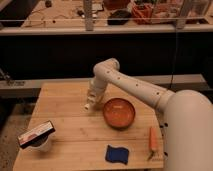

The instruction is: Place the bottle in the ceramic bowl

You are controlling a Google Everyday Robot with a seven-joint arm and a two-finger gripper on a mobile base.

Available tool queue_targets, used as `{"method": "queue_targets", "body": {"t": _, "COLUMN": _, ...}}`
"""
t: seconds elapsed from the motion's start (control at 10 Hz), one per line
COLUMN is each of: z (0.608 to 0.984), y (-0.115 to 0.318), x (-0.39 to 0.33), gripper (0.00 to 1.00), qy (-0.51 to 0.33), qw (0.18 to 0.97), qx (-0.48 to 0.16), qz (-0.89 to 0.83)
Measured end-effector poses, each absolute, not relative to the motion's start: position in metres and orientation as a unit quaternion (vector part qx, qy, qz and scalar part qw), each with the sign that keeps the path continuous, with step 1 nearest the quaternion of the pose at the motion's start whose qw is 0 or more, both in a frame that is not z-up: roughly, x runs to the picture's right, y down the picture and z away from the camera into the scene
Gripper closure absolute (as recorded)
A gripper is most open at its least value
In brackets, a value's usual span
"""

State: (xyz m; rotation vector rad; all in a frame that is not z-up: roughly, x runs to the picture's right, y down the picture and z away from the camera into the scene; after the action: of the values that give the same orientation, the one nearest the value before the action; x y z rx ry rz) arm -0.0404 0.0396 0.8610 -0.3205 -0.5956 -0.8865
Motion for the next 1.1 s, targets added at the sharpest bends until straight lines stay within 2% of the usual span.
{"method": "queue_targets", "body": {"t": 1.1, "z": 0.844, "y": 0.061, "x": 0.025, "gripper": 1.00, "qy": -0.287, "qw": 0.869, "qx": -0.154, "qz": -0.374}}
